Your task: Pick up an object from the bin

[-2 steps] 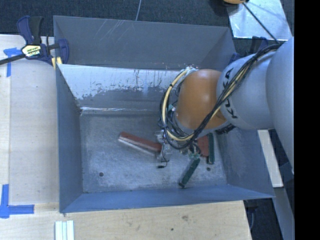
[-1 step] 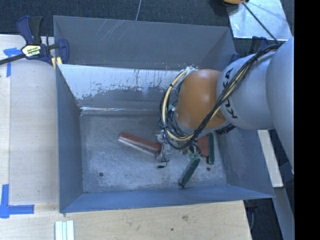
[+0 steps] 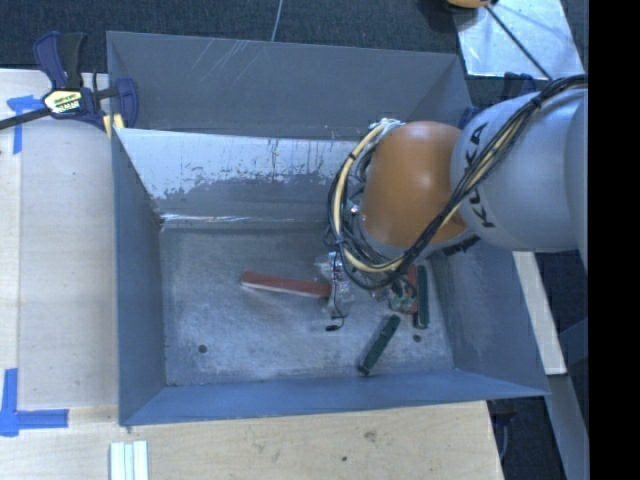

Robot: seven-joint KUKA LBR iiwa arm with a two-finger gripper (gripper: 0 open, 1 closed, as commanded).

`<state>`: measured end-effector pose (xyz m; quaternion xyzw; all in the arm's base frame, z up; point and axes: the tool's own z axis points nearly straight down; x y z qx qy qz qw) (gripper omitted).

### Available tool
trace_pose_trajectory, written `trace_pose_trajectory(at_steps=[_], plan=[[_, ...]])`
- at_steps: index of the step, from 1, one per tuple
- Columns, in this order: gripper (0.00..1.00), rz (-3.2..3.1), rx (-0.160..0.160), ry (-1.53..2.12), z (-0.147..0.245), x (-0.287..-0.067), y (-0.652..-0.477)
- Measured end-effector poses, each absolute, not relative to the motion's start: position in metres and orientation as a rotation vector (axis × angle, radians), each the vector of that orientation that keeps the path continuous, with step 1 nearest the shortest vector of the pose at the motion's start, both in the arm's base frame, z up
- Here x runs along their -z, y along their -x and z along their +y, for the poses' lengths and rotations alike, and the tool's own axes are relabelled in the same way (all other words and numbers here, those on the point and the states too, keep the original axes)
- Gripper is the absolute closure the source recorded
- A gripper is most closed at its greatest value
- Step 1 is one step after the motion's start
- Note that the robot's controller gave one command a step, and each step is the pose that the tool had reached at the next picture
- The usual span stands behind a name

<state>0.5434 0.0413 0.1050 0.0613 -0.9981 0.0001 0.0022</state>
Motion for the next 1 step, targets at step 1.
trace_pose_trajectory(at_steps=[1], plan=[[1.0,-3.109,-0.002,-0.5,0.0745,-0.1137,-0.5953]])
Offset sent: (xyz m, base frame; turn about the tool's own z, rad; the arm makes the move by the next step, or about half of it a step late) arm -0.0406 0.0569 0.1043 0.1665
